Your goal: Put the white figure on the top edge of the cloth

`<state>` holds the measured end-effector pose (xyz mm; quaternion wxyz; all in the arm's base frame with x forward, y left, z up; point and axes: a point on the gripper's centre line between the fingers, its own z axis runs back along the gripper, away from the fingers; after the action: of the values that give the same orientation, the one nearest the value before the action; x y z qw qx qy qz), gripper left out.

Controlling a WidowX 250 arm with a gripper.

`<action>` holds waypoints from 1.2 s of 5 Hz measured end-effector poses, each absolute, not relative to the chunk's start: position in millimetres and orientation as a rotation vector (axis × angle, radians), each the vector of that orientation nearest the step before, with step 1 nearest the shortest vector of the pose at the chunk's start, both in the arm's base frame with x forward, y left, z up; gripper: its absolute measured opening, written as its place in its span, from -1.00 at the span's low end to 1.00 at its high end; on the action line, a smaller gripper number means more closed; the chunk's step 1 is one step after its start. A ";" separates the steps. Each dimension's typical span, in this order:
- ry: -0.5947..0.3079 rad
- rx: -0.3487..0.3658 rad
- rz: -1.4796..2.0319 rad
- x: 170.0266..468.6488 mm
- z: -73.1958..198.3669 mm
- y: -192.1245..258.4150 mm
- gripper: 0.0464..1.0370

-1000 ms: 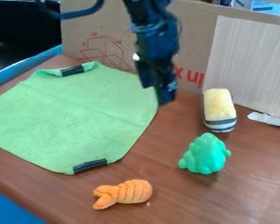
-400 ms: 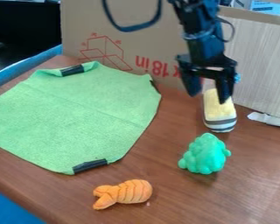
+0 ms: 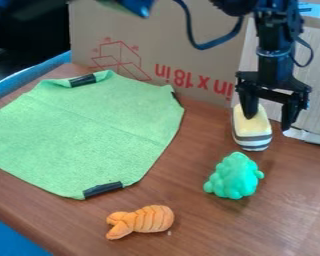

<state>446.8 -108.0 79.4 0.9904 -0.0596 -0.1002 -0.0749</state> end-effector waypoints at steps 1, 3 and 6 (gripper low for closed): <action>-0.145 -0.009 -0.157 454.1 65.5 -112.6 0.35; -0.069 0.144 -0.196 441.3 60.2 -95.6 -0.66; -0.167 0.065 -0.417 401.6 102.5 -62.2 -0.99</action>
<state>401.6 -62.2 102.5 0.9744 0.0320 -0.0828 -0.2067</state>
